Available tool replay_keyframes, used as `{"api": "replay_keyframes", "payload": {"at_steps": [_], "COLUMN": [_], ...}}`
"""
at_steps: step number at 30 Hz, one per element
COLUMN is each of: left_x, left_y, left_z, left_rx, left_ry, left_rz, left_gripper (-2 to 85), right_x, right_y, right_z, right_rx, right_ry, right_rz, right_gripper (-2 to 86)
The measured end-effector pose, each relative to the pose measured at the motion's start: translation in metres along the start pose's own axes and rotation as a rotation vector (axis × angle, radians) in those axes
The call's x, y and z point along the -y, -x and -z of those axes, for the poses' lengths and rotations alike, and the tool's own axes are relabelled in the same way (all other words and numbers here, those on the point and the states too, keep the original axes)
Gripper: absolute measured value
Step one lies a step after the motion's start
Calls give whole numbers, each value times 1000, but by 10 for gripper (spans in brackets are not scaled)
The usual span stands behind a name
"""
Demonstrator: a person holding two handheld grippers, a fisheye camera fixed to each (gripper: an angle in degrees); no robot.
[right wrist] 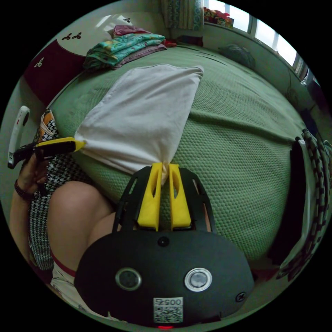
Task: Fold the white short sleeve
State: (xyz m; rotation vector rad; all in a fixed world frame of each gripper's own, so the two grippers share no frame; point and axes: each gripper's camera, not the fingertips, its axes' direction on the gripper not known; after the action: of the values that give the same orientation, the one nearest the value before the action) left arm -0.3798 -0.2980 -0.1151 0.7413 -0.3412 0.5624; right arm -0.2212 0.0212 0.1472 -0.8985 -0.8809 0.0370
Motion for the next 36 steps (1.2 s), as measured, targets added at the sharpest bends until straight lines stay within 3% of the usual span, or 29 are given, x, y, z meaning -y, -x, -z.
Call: {"api": "replay_keyframes", "payload": {"at_steps": [3,8,18,24,29,36], "left_x": [1,3,20,32,42,52], "left_y": [-8,-15,16,23,36,61], "left_z": [1,-3,-1,5,13,47], "left_rx": [69,133,7,18,-65,-149], "left_ry": [-7,-26,-18,-20,-23,-53], "left_rz": [-23,-38,33,-17,-17,-54], "left_gripper": [114,95,86,81,56,44], "right_x": [-6,8,148,186,183,186], "right_y": [-2,-13,-59,-64,-42,-2], "right_z": [9,41,5,-36,-20,37], "right_rx": [2,-19,-12,-6,-53,-149], "right_ry": [-30,-266,-236,-129,-173,-285], "right_rz": [-12,-13,-136,-271,-208,-56], "right_gripper": [55,102,132,101,18,-10]}}
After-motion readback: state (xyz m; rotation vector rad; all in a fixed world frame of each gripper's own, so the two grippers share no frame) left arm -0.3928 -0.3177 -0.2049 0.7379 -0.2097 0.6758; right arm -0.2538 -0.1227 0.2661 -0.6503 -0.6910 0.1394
